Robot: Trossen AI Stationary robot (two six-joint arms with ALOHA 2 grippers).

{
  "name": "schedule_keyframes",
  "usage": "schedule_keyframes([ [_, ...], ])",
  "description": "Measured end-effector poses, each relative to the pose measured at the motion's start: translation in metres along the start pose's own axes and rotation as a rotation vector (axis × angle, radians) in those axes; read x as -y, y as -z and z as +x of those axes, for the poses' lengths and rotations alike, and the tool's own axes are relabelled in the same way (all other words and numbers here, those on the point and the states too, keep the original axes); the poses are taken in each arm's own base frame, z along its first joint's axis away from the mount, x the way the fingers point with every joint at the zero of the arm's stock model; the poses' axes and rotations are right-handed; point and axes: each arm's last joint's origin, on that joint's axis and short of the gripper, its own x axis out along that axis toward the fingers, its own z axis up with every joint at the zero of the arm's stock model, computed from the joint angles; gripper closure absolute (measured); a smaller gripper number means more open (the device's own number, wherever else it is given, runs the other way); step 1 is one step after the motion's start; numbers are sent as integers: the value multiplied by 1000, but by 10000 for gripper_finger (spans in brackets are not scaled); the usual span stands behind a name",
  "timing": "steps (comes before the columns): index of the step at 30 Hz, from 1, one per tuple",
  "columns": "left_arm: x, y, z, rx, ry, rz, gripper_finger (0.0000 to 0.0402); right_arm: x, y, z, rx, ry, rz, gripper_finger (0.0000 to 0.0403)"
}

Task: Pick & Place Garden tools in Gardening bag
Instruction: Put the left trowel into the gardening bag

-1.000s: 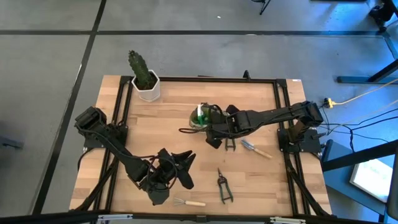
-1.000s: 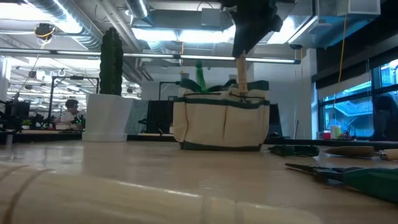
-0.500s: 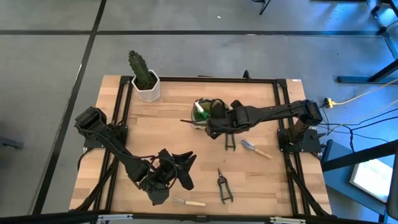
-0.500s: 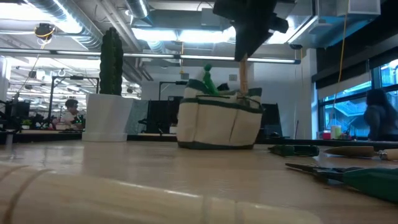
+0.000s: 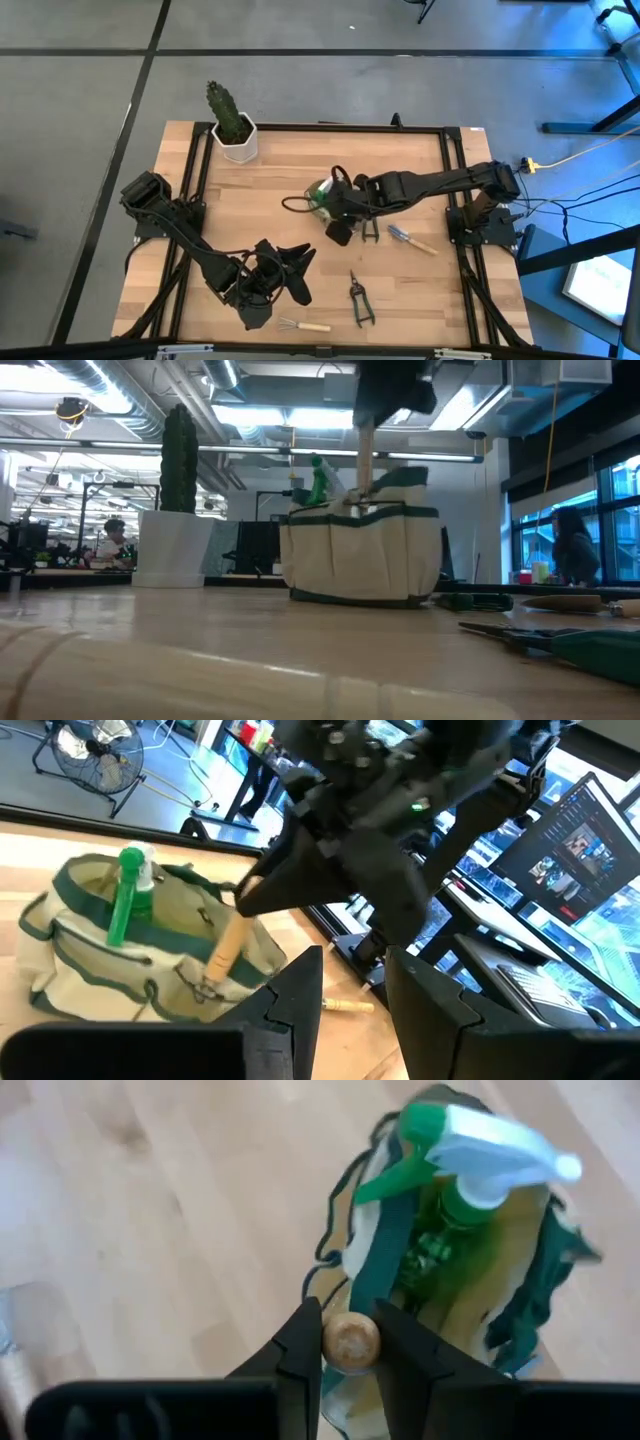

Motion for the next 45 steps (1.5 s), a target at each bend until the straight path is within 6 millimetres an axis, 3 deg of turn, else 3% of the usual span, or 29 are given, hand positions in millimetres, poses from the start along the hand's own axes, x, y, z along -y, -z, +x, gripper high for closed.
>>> schedule_keyframes([
  [7,0,0,-2,-2,4,0,295,3,7,-4,-18,120,-82,335],
  [21,1,0,-2,-1,4,-25,295,5,8,-4,-17,174,-262,335],
  [26,1,0,-3,-3,6,-36,295,1,6,-5,9,135,-337,335],
  [32,1,1,-7,8,5,-36,295,-9,-3,-14,83,-88,-402,335],
  [38,1,0,-7,25,-3,-53,295,-2,-2,-17,78,-2,-458,335],
  [45,1,-10,-3,78,-34,-82,295,7,-5,-14,36,-21,-596,335],
])
